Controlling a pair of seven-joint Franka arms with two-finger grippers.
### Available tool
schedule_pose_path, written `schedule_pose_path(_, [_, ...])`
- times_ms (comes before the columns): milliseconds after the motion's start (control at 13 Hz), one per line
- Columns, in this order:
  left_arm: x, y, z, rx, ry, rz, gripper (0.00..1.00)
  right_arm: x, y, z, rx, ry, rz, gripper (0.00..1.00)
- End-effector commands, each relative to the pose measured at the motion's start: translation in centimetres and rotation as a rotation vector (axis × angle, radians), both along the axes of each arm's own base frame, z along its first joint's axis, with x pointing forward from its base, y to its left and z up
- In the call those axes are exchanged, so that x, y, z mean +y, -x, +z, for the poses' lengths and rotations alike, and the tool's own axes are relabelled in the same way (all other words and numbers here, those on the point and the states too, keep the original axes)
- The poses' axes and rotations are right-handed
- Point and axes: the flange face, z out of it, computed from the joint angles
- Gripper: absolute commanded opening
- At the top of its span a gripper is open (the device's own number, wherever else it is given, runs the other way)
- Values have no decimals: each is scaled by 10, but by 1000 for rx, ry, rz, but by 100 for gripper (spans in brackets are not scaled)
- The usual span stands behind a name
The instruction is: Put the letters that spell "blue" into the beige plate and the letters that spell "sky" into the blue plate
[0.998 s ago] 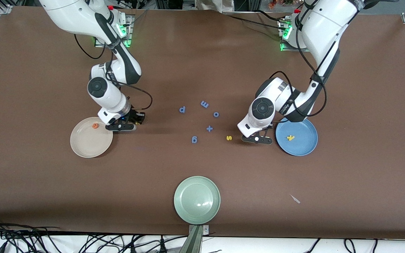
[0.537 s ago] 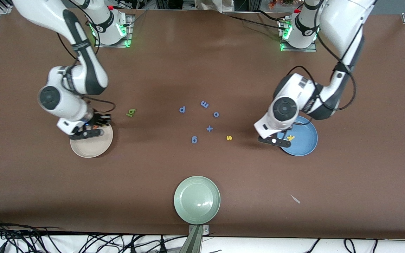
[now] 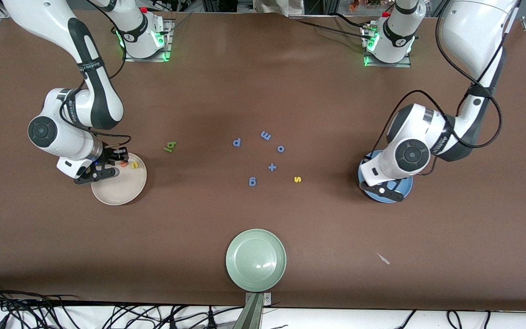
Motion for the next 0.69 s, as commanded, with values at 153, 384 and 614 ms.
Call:
schedule_pose_path(153, [-108, 5, 5, -43, 30, 155, 100, 37, 5, 1, 21, -21, -116, 71])
schedule_pose_path(384, [-140, -17, -4, -77, 58, 276, 100, 66, 25, -8, 39, -69, -208, 72])
schedule_pose_path(614, [-148, -30, -24, -154, 147, 294, 100, 98, 48, -21, 21, -71, -269, 74])
